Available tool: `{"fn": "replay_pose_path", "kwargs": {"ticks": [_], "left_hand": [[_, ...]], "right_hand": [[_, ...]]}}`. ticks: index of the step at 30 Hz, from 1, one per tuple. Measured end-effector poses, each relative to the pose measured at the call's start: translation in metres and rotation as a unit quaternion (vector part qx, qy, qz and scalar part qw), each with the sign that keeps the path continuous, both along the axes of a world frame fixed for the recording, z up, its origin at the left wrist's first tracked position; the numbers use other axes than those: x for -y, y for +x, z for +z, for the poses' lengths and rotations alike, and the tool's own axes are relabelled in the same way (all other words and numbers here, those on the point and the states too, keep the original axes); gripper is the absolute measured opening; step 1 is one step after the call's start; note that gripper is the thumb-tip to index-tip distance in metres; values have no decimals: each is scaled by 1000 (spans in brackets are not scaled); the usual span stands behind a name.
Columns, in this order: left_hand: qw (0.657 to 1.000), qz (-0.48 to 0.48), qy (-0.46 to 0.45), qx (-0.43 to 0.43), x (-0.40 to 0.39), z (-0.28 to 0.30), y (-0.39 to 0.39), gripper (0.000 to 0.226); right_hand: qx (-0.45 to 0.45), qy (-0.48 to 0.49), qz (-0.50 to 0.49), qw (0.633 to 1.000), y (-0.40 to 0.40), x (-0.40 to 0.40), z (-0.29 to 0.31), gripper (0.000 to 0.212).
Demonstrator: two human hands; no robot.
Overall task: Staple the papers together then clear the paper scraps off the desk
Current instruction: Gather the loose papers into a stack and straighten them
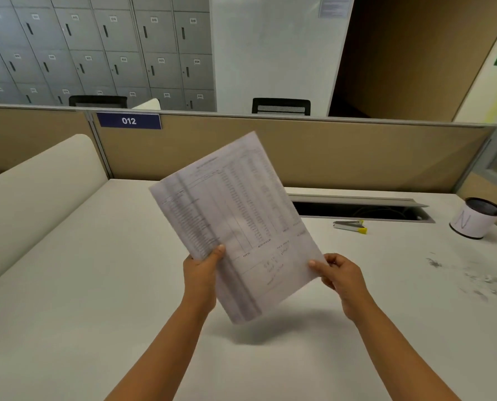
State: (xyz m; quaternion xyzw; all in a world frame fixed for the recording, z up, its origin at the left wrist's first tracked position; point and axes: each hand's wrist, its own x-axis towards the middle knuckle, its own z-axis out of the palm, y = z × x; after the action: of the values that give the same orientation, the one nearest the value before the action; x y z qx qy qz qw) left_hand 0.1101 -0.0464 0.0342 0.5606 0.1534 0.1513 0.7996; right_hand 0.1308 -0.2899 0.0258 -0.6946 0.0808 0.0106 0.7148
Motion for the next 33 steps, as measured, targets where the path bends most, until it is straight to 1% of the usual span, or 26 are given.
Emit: {"fn": "replay_pose_path", "kwargs": {"ticks": [2,4,5,7,10,12,15,18,20,22,23,25,26,27,29,31,33], "left_hand": [[998,18,-58,-17,6,-4,1,31],[990,27,-138,-30,14,-7,1,35],[983,27,-175,-36,19,-10,0,36],[972,18,-229,-46,29,-14,-1,38],[964,-2,-255,-72,42,-22,-6,37],[961,-8,-262,-89,45,-28,-8,33],[956,-2,-264,-126,32,-35,-6,29],[948,29,-284,-140,-11,-46,8,28],[950,26,-258,-173,-45,-53,16,20],[958,-27,-198,-208,-71,-56,17,22],[962,-72,-155,-212,-78,-54,17,26],[962,-184,-34,-200,-83,-47,18,32],[957,-221,24,-185,-82,-42,19,32],[956,-233,70,-163,-80,-36,19,30],[966,-207,116,-102,-73,-24,20,26],[978,-164,126,-33,-66,-11,16,19],[979,-123,160,19,-60,-5,10,17]], "right_hand": [[-22,79,-10,997,-3,0,-4,11],[-49,181,-24,982,-7,-8,-8,13],[-61,213,-29,975,-10,-15,-10,14],[-75,227,-15,971,-18,-30,-17,14],[-59,224,26,972,-32,-51,-27,32],[-51,202,31,978,-37,-54,-31,38],[-64,107,2,992,-33,-46,-32,42],[-78,-4,-3,997,-28,-27,-28,48],[-80,-52,1,995,-25,-11,-25,51],[-76,-85,6,993,-22,2,-22,53],[-71,-96,8,993,-19,5,-20,54],[-57,-104,12,993,-15,7,-14,52],[-48,-107,16,993,-12,6,-10,50],[-38,-109,20,993,-10,6,-7,47],[-6,-106,21,994,-6,5,1,41],[23,-95,16,995,-3,6,8,33],[37,-83,17,996,0,9,10,29]]}}
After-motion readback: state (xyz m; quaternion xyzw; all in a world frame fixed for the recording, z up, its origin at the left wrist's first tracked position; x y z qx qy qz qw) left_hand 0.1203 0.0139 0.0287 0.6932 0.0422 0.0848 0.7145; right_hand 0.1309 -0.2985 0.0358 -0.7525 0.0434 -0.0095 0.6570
